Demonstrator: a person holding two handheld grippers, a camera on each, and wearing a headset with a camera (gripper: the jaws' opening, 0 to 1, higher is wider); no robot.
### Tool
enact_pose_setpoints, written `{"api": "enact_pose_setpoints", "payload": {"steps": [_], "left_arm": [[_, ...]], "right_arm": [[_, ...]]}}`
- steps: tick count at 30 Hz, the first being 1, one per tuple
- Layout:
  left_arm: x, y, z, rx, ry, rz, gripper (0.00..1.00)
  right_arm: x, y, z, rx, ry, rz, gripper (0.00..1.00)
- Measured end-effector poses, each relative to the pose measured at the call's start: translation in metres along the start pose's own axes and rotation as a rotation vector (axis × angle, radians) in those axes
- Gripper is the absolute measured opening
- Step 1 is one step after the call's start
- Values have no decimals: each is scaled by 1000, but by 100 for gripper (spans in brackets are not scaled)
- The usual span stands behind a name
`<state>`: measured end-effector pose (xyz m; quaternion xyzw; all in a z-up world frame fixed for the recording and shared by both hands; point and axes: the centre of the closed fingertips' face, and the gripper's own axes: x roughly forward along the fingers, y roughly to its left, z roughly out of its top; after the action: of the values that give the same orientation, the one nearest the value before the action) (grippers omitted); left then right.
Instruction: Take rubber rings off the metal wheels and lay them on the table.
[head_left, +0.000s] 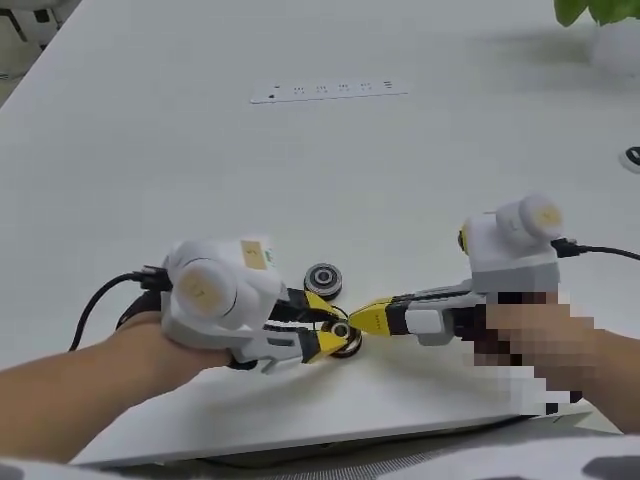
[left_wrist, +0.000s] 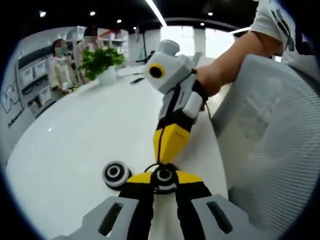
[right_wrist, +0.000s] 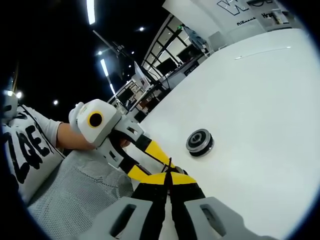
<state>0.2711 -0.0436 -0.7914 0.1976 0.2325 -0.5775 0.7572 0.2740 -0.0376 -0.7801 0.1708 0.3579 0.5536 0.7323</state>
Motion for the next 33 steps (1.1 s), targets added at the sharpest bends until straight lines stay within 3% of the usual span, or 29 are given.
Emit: {"api": "enact_pose_setpoints", "payload": {"steps": [5,8,15,33], "left_arm": [[-6,1,4,-34,-20,-2,18],[-8,0,7,-50,-32,-7,25],[-15,-6,10,-39,-39,-19,29],[-48,-8,42,-55,-145,14,40]], "right_arm": [[0,1,2,1,-9,6,0],[-2,1,5,8,-24,6,0],[-4,2,9,9,-37,11,0],[-7,16,31,-6,-75,42,0]]}}
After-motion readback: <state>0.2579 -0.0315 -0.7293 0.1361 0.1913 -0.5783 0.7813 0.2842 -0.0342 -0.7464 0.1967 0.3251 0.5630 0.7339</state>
